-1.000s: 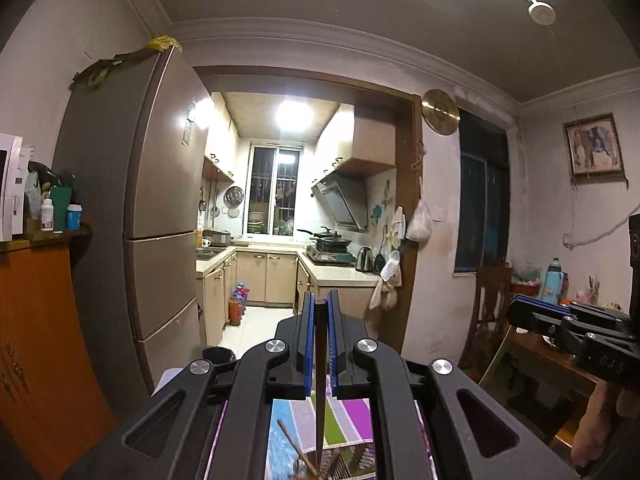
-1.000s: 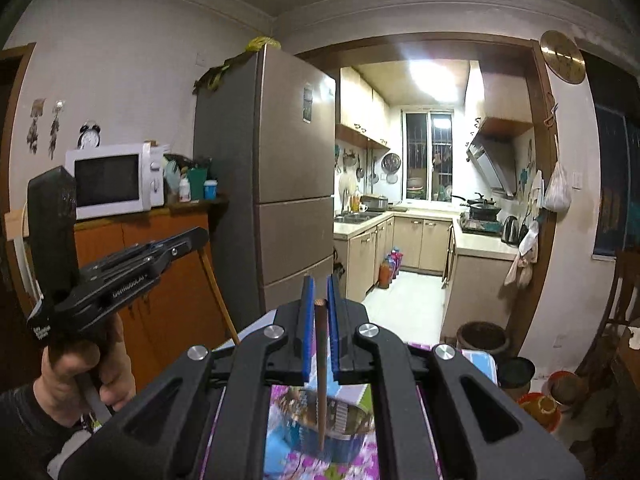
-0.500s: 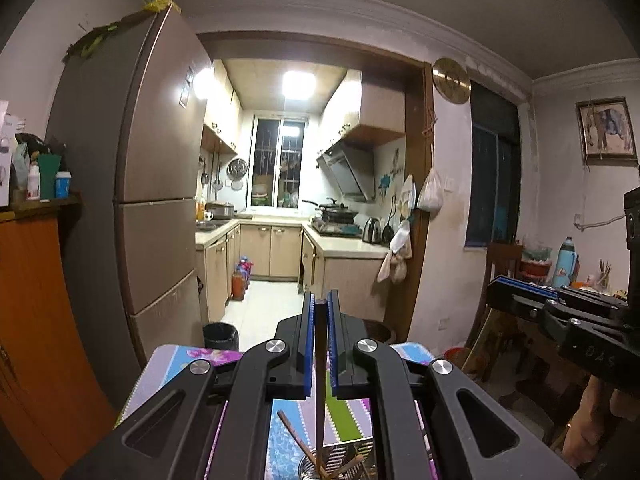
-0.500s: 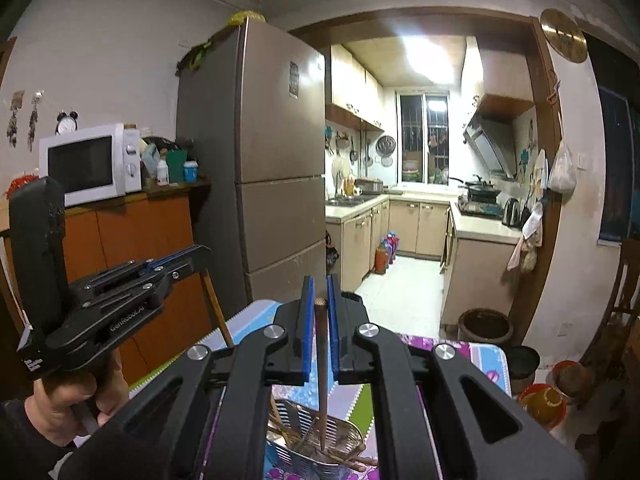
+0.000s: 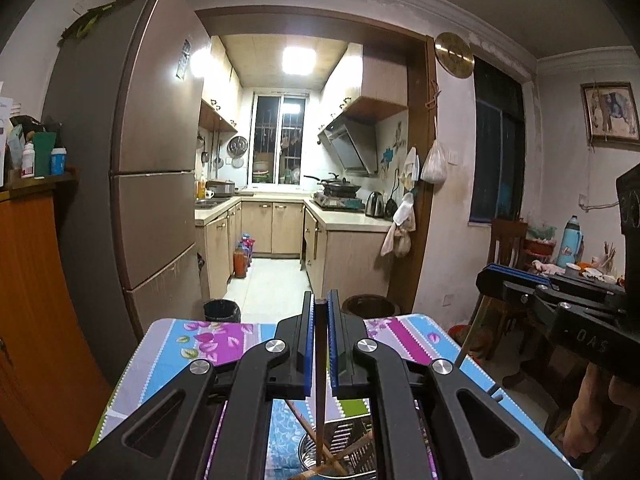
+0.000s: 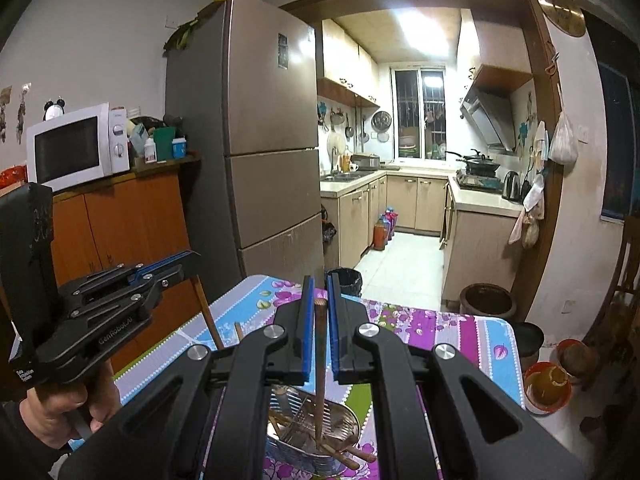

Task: Organize utensils
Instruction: 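Lower both chopsticks into the holder and open both tools, then move both open tools back toward the last chopsticks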

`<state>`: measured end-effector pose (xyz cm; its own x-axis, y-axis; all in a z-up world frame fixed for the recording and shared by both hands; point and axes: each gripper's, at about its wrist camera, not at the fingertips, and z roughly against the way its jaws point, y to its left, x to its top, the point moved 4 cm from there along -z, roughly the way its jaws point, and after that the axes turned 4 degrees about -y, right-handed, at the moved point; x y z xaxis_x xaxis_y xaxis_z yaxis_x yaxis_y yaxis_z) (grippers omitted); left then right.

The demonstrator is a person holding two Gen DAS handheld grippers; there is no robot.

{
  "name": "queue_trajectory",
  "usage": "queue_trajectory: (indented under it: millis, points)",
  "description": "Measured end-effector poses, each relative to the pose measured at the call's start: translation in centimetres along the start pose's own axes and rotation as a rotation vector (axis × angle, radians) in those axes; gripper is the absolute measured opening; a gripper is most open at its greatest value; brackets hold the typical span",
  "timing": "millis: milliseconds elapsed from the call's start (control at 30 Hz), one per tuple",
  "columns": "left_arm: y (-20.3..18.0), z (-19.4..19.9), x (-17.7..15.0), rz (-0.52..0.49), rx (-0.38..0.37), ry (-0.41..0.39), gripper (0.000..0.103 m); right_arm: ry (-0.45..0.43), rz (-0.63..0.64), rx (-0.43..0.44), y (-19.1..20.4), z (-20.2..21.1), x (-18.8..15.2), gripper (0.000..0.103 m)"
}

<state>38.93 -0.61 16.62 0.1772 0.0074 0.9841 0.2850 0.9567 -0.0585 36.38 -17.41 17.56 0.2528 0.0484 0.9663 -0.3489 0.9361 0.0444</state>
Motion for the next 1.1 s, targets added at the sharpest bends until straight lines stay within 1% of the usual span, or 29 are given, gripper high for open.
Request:
queue_trajectory:
  millis: [233,333,400,433,467,533,600,633,667,733,833,900,933,1000,1033,1067,1100]
  points:
    - [0.2,-0.4,-0.5,-0.006,0.006,0.018,0.008,0.013,-0.019,0.001,-0.8,0.0,-0.6,0.006]
    - [0.2,-0.3,-0.5,-0.005,0.005,0.018,0.008,0.005,-0.021,0.0,-0.9,0.5,-0.5,0.007]
    - [0.2,-0.3,-0.5,-0.006,0.006,0.021,0.009,0.002,-0.022,0.004,-0.8,0.7,-0.4,0.016]
    - [0.1,-0.3,-0.5,-0.005,0.006,0.024,0.014,0.002,-0.022,0.012,-0.7,0.8,-0.4,0.03]
    - [0.1,-0.3,-0.5,-0.004,0.008,0.028,0.018,-0.002,-0.021,0.018,-0.5,1.1,-0.3,0.04]
    - [0.2,0.2,-0.3,-0.003,0.013,0.016,0.028,-0.017,-0.017,0.016,-0.3,1.6,0.0,0.043]
    - [0.3,0.5,-0.1,-0.003,0.014,0.01,0.032,-0.028,-0.019,0.015,-0.1,2.2,0.3,0.045]
    - [0.4,0.7,0.0,-0.002,0.015,0.007,0.036,-0.036,-0.019,0.013,0.0,2.7,0.5,0.049]
    - [0.4,1.0,0.1,-0.003,0.016,0.003,0.039,-0.04,-0.021,0.012,0.0,3.0,0.6,0.054]
    - [0.4,1.5,0.3,-0.005,0.023,-0.008,0.047,-0.05,-0.024,0.012,0.2,3.8,0.7,0.057]
    - [0.5,2.9,0.5,0.001,0.03,-0.025,0.051,-0.057,-0.033,0.013,0.4,5.3,0.7,0.061]
    - [0.4,4.5,0.4,-0.004,0.028,-0.041,0.053,-0.062,-0.045,0.024,0.7,7.0,0.3,0.064]
    - [0.3,5.4,0.4,-0.01,0.026,-0.051,0.057,-0.066,-0.048,0.031,1.0,8.5,-0.2,0.066]
    - [0.0,8.3,-0.5,-0.042,0.042,-0.081,0.064,-0.07,-0.041,0.044,1.6,10.6,-1.1,0.07]
    - [-0.2,9.6,-1.1,-0.057,0.046,-0.091,0.065,-0.069,-0.036,0.049,2.0,11.8,-1.7,0.073]
    - [-0.4,11.3,-2.0,-0.076,0.047,-0.103,0.067,-0.068,-0.031,0.056,2.5,13.5,-2.8,0.075]
    - [-0.6,12.6,-2.8,-0.091,0.049,-0.111,0.071,-0.065,-0.028,0.067,2.9,14.8,-3.8,0.076]
